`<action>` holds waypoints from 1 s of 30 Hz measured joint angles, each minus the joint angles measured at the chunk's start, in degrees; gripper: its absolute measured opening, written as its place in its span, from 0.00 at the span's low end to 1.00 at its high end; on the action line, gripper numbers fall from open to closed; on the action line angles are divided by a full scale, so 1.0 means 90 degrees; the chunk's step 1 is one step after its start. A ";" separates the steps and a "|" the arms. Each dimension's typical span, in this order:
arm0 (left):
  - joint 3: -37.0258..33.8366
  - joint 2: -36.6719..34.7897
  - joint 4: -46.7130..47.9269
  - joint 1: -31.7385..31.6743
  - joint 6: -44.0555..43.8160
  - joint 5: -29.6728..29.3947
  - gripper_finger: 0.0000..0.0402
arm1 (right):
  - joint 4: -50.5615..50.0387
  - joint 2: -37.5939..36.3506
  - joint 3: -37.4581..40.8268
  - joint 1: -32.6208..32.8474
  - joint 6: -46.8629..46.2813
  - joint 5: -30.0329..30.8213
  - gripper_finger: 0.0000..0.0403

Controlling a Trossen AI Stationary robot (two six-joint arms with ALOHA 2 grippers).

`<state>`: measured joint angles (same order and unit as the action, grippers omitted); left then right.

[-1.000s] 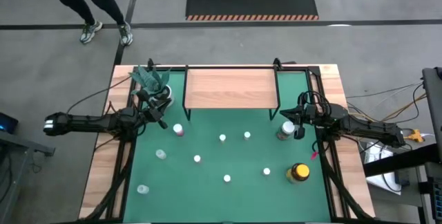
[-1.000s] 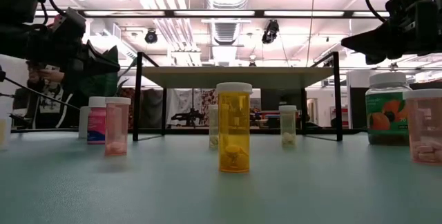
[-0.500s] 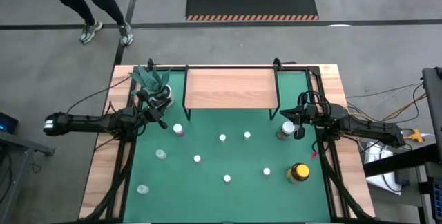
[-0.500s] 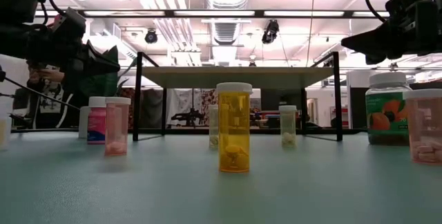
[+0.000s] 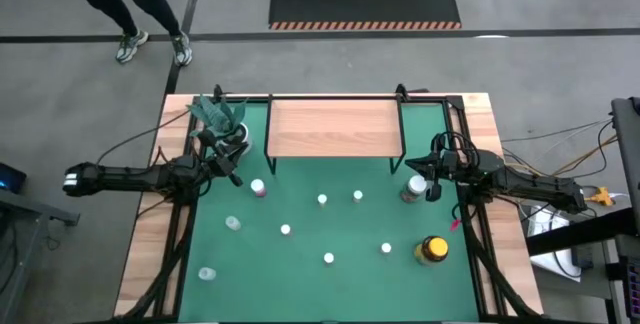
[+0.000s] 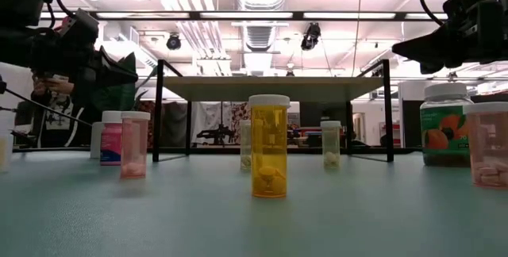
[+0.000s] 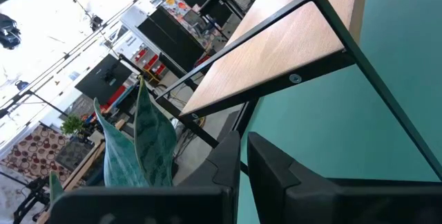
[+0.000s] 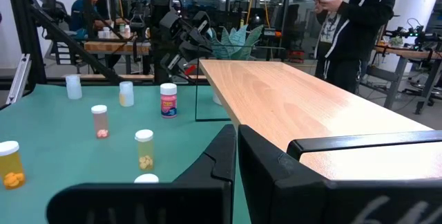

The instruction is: Pick and place medicine bottles onto shelf by color

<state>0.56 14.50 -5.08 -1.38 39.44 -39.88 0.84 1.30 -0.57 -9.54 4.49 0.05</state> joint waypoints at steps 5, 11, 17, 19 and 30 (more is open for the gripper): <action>0.0000 0.0000 0.0000 0.0001 0.0000 0.0000 0.03 | 0.0000 -0.0002 0.0001 0.0001 0.0001 0.0000 0.02; 0.0000 -0.0001 0.0000 0.0000 0.0000 0.0000 0.03 | 0.0000 -0.0001 0.0000 0.0001 0.0002 0.0000 0.02; 0.0000 0.0000 -0.0064 -0.0001 0.0517 -0.0002 0.03 | 0.0010 -0.0002 0.0001 0.0005 -0.0495 -0.0095 0.02; 0.0000 -0.0002 -0.0099 -0.0001 0.0877 -0.0005 0.03 | 0.0048 0.0000 0.0001 0.0015 -0.1832 -0.0305 0.02; 0.0000 0.0019 -0.0464 -0.0001 0.0153 0.0579 0.03 | 0.0163 0.0000 0.0001 0.0015 -0.3005 0.0147 0.02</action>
<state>0.56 14.68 -9.25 -1.39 40.82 -34.67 2.31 1.30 -0.56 -9.41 -22.55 1.38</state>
